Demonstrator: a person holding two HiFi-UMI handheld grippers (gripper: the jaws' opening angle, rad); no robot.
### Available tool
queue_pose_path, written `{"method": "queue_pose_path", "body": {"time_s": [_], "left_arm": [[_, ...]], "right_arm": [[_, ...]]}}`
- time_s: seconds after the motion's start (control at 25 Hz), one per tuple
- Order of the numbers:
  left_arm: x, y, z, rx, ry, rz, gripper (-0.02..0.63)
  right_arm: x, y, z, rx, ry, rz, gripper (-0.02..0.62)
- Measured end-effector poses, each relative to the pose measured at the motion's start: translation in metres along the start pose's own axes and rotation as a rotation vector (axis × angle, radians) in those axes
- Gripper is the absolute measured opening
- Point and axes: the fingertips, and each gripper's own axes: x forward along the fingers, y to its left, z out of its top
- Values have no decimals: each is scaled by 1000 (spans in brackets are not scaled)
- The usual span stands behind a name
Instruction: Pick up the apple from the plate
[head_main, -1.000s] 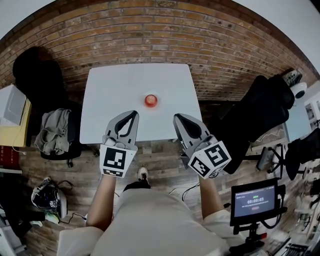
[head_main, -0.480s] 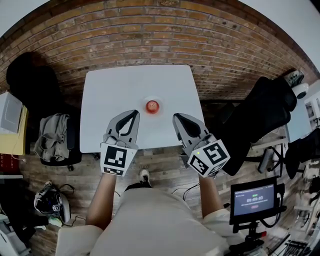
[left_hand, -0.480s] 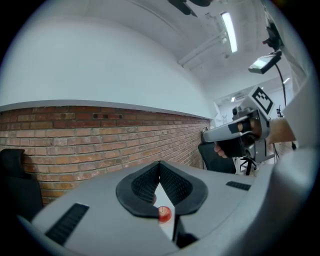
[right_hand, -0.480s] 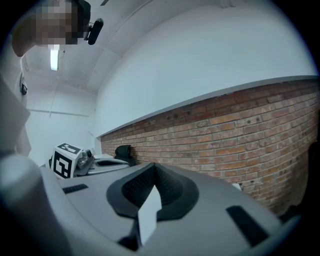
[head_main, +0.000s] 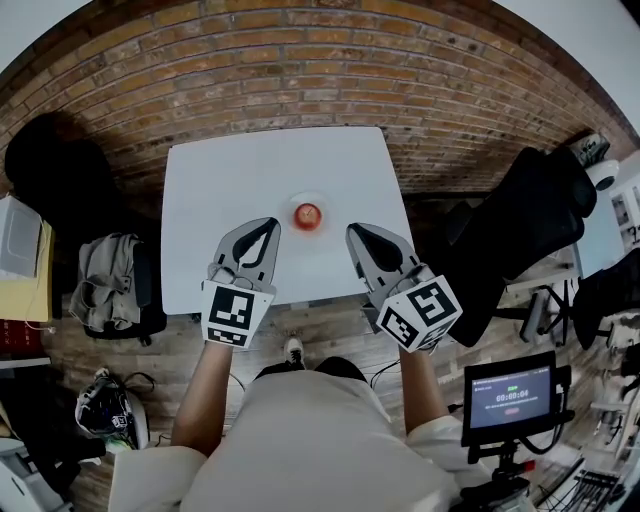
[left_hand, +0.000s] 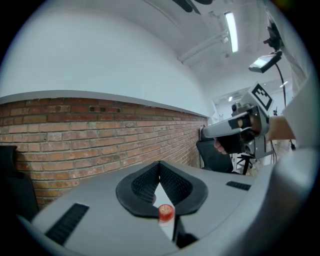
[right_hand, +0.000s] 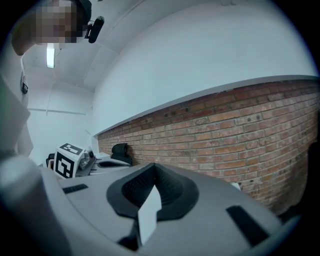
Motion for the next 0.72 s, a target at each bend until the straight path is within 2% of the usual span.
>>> {"method": "queue_pose_path", "body": {"time_s": [0.16,0.32,0.52,0.72], "left_arm": [[3,-4,3,11,-20,-17,5],[10,-11,5,37,-4,-36,5],[17,-24,15,28,-24,-47,5],[36,-41,28,29,-8,-25,6]], "right_arm": [[-2,-2,-5,-2,15,-10,2],[-7,-8,-7,17,26,-20,2],[-17,-21,-10,26,23,-8,2],[-34,-44,-3,39,15,23,2]]}}
